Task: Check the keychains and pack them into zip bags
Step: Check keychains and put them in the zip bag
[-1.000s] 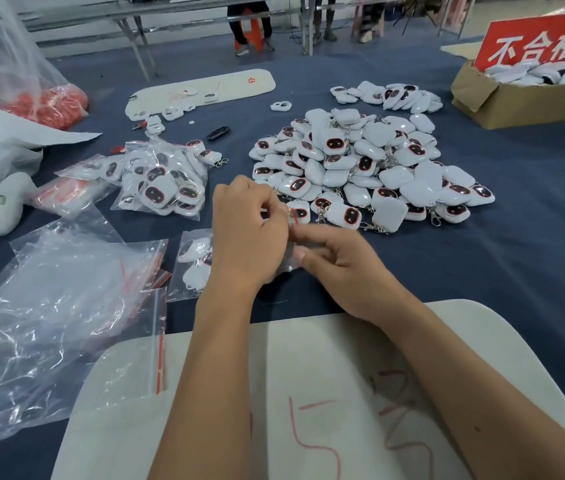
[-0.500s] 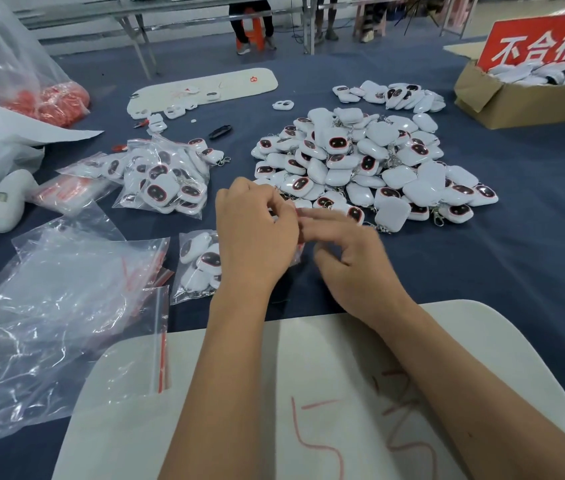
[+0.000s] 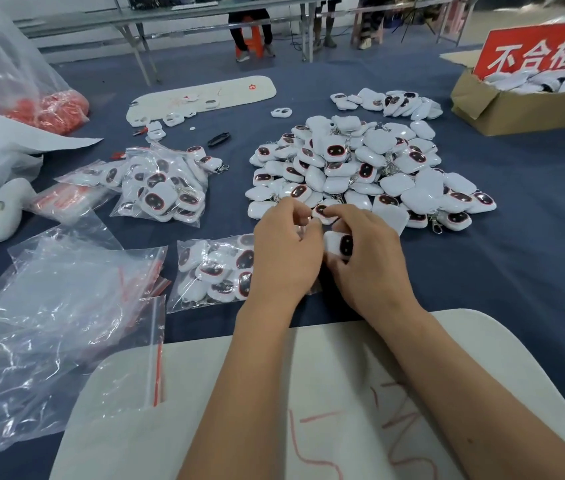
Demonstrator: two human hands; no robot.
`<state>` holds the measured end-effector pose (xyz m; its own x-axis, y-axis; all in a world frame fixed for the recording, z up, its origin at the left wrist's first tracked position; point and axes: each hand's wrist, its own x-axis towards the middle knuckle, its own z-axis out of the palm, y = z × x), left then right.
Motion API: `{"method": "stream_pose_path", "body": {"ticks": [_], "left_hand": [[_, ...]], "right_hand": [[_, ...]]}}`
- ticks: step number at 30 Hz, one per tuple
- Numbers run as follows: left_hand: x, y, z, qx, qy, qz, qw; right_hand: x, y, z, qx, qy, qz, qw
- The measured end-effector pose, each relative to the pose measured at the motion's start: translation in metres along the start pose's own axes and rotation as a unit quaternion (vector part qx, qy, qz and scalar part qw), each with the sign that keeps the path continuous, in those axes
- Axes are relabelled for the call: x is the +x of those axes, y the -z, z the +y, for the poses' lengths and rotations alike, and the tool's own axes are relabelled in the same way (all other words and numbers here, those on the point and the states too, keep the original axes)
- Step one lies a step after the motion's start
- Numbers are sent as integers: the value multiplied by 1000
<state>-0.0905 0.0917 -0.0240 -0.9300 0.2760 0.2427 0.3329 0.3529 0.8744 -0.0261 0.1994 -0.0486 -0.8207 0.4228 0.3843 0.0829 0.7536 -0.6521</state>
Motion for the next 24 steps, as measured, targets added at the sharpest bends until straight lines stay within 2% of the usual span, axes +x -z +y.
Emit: {"method": "stream_pose_path", "body": {"ticks": [2,6,10,12,16,19,24], "left_hand": [[1,2,-2,10,8,-18,1000],[-2,4,-4,45,-26,-63,997],[0,3,-5,18,-5,-32,999],[1,3,-5,-4,4,-13,1000],[-1,4,-2,-56,36,-25,997],[-1,7,-1,-98,71,-47,992],[1,14,-2,-93,83,-79,989]], "right_hand": [[-1,-1,-1,30,37,-11,999],[-2,-3,-5,91,114,-17,989],[-3,1,-9,137,145,32,979],[-4,4,-9,168,94,55,980],[1,10,-5,272,-58,-10,960],[3,12,-3,311,-57,-27,948],[3,6,3,347,-62,-62,934]]}}
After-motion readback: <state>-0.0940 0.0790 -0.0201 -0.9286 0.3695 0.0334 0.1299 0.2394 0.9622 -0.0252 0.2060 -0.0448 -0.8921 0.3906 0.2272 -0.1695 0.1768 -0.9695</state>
